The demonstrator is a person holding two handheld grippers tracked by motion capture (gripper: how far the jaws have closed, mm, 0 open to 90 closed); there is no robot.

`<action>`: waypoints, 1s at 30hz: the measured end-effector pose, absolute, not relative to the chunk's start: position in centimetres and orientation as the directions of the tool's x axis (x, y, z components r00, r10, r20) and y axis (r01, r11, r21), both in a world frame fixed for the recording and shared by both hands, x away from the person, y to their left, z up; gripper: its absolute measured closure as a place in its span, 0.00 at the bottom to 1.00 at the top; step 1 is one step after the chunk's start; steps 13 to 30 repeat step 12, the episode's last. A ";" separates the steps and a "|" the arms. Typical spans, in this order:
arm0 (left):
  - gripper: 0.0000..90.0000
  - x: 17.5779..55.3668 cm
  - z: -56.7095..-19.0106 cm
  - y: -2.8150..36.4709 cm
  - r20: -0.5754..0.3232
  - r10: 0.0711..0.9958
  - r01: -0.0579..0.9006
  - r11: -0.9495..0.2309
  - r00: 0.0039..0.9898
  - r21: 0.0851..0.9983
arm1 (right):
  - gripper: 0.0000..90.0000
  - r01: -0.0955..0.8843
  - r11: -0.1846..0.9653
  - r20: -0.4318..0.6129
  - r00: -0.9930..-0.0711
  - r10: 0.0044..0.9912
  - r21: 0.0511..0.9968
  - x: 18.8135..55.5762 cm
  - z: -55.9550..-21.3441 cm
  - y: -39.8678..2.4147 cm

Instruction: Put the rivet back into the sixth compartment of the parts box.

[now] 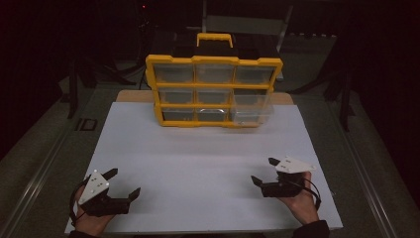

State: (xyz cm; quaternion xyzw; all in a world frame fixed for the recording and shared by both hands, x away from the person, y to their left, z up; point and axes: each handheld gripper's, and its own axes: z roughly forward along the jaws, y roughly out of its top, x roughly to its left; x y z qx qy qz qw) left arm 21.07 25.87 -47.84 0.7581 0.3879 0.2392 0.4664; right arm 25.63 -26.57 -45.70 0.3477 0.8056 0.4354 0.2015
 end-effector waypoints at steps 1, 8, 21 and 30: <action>0.02 21.1 -47.8 25.9 0.003 0.812 0.364 -0.266 0.584 0.893 | 0.14 0.379 0.362 -0.014 -0.673 0.740 0.852 25.2 -46.0 -27.1; 0.02 21.1 -47.8 26.0 0.006 0.816 0.360 -0.262 0.578 0.896 | 0.12 0.379 0.316 0.000 -0.639 0.769 0.870 23.7 -47.6 -29.0; 0.02 21.1 -47.8 26.0 0.008 0.817 0.362 -0.264 0.577 0.894 | 0.12 0.371 0.309 -0.002 -0.638 0.770 0.876 23.8 -47.5 -29.1; 0.02 21.1 -47.8 26.0 0.008 0.817 0.362 -0.264 0.577 0.894 | 0.12 0.371 0.309 -0.002 -0.638 0.770 0.876 23.8 -47.5 -29.1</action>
